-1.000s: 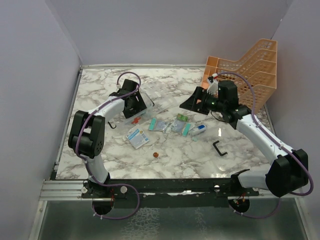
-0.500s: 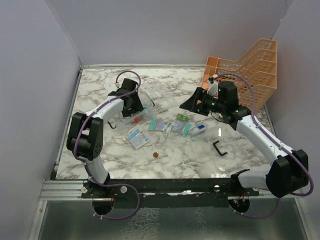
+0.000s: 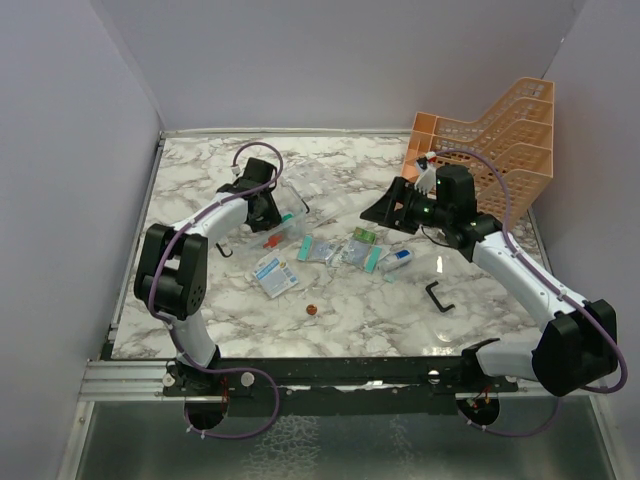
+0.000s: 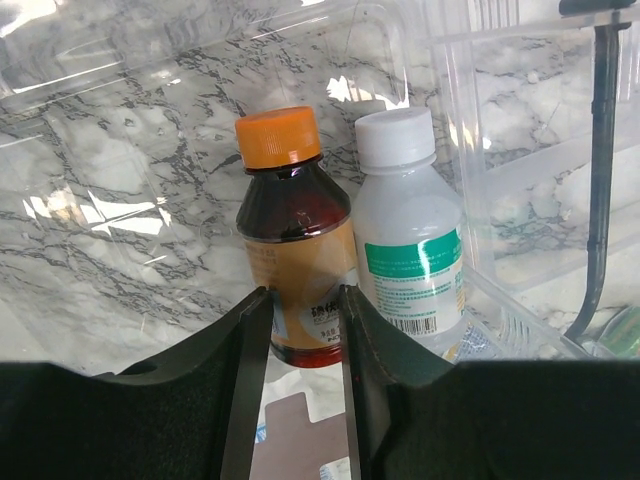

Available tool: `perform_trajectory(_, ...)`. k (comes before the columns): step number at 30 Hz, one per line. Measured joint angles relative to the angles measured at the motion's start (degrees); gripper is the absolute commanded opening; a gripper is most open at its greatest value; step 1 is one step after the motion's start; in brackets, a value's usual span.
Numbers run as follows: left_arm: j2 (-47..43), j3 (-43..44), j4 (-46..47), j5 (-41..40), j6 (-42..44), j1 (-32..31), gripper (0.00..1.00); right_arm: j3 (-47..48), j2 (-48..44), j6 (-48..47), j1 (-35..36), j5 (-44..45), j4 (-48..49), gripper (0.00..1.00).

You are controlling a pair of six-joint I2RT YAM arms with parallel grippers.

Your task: Organize the medicine kit

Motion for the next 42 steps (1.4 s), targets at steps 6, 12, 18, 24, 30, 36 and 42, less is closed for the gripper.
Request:
perform_trajectory(6, -0.42, -1.03, 1.33, 1.36, -0.24, 0.04, 0.27, -0.09, 0.0, -0.07, 0.0, 0.07, -0.07, 0.71)
perform_trajectory(12, -1.7, -2.6, 2.25, 3.43, -0.63, 0.11, 0.26, -0.26, 0.0, -0.09, 0.0, 0.83, -0.46, 0.7)
perform_trajectory(18, -2.16, -3.28, 2.25, 7.02, -1.4, 0.39, 0.26, -0.31, 0.0, -0.13, 0.0, 1.77, -2.43, 0.69)
perform_trajectory(24, -2.16, -3.3, 1.88, 10.1, -1.27, 0.28, 0.27, -0.57, 0.0, -0.15, 0.0, 2.58, -3.58, 0.68)
perform_trajectory(30, -2.16, -3.23, 1.44, 12.83, 0.39, 0.26, 0.32, -0.9, 0.0, -0.15, 0.0, 3.23, -4.66, 0.68)
perform_trajectory(36, -2.16, 0.11, -1.55, 12.57, 3.63, 0.17, 0.46, -0.9, 0.24, -0.57, 0.02, 4.07, -5.7, 0.68)
perform_trajectory(42, -3.91, 5.03, -3.41, 10.14, 7.3, 0.0, 0.56, -0.87, 1.27, -1.18, 0.96, 5.18, -6.64, 0.69)
